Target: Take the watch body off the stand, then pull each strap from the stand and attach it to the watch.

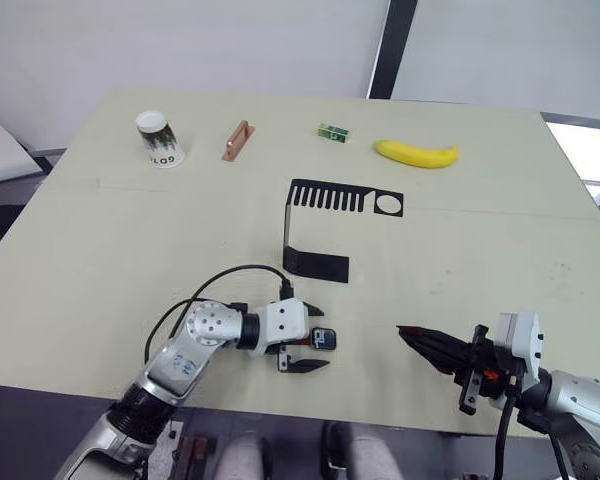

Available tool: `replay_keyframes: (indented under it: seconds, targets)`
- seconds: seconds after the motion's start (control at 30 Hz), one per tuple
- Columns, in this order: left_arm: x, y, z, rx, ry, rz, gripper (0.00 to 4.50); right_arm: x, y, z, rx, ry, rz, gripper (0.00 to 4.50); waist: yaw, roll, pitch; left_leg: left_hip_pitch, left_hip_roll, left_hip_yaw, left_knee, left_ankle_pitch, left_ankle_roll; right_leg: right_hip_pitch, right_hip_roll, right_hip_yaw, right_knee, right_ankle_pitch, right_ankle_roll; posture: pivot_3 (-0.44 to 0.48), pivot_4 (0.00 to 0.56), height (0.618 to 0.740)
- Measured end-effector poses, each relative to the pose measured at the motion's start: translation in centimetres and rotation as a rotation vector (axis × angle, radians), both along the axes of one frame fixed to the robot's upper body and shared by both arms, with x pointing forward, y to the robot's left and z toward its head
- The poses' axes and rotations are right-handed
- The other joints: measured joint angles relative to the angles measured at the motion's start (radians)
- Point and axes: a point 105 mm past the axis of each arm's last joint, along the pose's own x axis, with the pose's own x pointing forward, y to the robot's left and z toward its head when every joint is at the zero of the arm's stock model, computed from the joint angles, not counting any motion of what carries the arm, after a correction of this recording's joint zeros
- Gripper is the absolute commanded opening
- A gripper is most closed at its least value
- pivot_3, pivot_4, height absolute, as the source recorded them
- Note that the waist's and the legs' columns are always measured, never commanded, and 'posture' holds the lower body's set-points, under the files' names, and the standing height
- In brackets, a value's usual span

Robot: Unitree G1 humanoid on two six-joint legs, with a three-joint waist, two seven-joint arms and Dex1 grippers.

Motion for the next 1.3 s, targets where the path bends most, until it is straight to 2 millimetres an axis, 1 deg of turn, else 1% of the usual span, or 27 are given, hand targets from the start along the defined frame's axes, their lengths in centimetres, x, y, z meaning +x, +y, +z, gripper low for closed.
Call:
replay_keyframes:
  seconds: [0.3,0.37,0.43,0.47,0.53,0.57,0.97,1.07,1.2,1.3]
  targets:
    - [0.2,0.1,-0.3,0.001,0.003,-0.003,4.47,0.2,-0.3,0.3,-0.004,-0.007,-0.012,0.0,-0.001,0.0,-0.003,0.002,0.0,0.0,0.001,0.0,0.0,0.002,0.0,0.0,0.001,0.0,0.0,0.0,0.15,0.74]
    - [0.1,0.1,-0.3,0.002,0.007,-0.004,3.94,0.2,-0.3,0.3,-0.005,-0.004,-0.015,0.0,-0.001,0.0,-0.003,0.002,0.0,0.0,0.001,0.0,0.0,0.002,0.0,0.0,0.001,0.0,0.0,0.0,0.15,0.74]
    - [-0.2,0.0,-0.6,0.005,0.019,-0.017,3.18,0.3,-0.3,0.3,-0.005,0.0,-0.018,0.0,0.0,0.0,-0.003,0.004,0.0,0.0,0.001,0.0,0.0,0.003,0.0,0.001,0.001,0.0,0.0,0.0,0.15,0.74]
    - [-0.3,-0.1,-0.8,0.007,0.023,-0.021,2.57,0.4,-0.3,0.4,-0.005,-0.003,-0.02,0.0,0.0,0.0,-0.003,0.006,0.0,0.0,0.001,0.0,0.0,0.005,0.0,0.001,0.001,0.0,0.0,0.0,0.15,0.74]
    - [-0.4,-0.1,-1.1,0.012,0.034,-0.02,1.59,0.5,-0.3,0.5,-0.005,-0.012,-0.021,0.0,0.0,0.0,-0.003,0.016,0.0,0.0,-0.002,-0.003,0.005,0.015,0.0,0.0,-0.003,0.0,0.0,0.0,0.15,0.74]
    - [-0.3,-0.1,-1.2,0.012,0.036,-0.016,1.58,0.5,-0.3,0.6,-0.005,-0.015,-0.021,0.0,-0.001,0.0,-0.004,0.017,0.001,0.0,-0.004,-0.004,0.006,0.018,0.0,0.0,-0.005,0.0,0.0,0.0,0.15,0.74]
    - [0.3,0.2,-1.5,-0.014,0.054,-0.004,1.58,0.5,-0.2,0.7,-0.003,-0.017,-0.025,0.0,-0.004,0.0,-0.017,0.018,0.001,0.0,-0.004,-0.004,0.006,0.018,0.0,0.001,-0.004,-0.001,0.0,0.0,0.15,0.74]
    - [0.8,1.1,-1.2,-0.054,0.101,0.013,1.58,0.5,-0.2,0.7,-0.007,-0.019,-0.029,0.0,-0.006,0.0,-0.017,0.018,0.001,0.0,-0.004,-0.004,0.006,0.017,0.0,0.001,-0.004,-0.001,-0.001,0.0,0.15,0.74]
    - [0.9,3.3,-0.3,-0.115,0.232,0.018,1.58,0.4,0.2,1.3,-0.047,-0.078,-0.025,0.0,-0.005,0.0,-0.016,0.015,0.001,0.0,-0.004,-0.004,0.005,0.013,0.0,0.0,-0.003,-0.001,-0.001,0.0,0.15,0.74]
    - [0.6,4.1,1.6,-0.199,0.334,-0.02,1.58,-0.1,1.4,1.8,-0.072,-0.121,0.014,0.0,-0.003,-0.001,-0.015,0.015,0.001,-0.001,-0.004,-0.002,0.001,0.014,0.0,0.0,-0.004,-0.001,-0.001,0.0,0.15,0.74]
